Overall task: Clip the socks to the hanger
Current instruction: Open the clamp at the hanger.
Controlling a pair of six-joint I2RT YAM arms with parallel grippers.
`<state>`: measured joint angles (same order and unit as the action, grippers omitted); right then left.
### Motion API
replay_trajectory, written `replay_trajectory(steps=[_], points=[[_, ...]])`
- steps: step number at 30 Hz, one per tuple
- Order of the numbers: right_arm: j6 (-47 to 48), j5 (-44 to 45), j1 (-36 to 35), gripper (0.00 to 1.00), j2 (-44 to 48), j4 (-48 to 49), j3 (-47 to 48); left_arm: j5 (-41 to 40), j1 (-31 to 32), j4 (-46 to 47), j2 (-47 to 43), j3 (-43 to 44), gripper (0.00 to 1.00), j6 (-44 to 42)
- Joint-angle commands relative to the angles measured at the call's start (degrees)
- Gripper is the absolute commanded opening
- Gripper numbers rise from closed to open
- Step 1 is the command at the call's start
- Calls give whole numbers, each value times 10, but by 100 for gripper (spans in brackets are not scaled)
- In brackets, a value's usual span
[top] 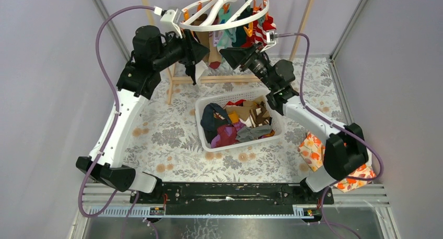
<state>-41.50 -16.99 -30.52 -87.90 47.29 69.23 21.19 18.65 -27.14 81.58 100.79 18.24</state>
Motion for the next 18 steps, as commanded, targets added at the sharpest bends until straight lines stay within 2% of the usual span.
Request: replay_trajectory(steps=[1,9,11,15,18], points=[[-45,9,-6,66,-46,141,21,15,-3,-5,-6,36,44,-10],[-89,-28,-8,69,-130,267,68,3,-4,-33,-9,73,43,-13],[-109,-40,-8,69,-148,302,80,-2,-4,-37,-11,78,50,-11],[-143,-64,-7,69,-171,366,92,-3,-5,-43,-12,89,70,-11],[-160,-76,-8,68,-182,393,102,-3,-6,-43,-13,92,76,-11]])
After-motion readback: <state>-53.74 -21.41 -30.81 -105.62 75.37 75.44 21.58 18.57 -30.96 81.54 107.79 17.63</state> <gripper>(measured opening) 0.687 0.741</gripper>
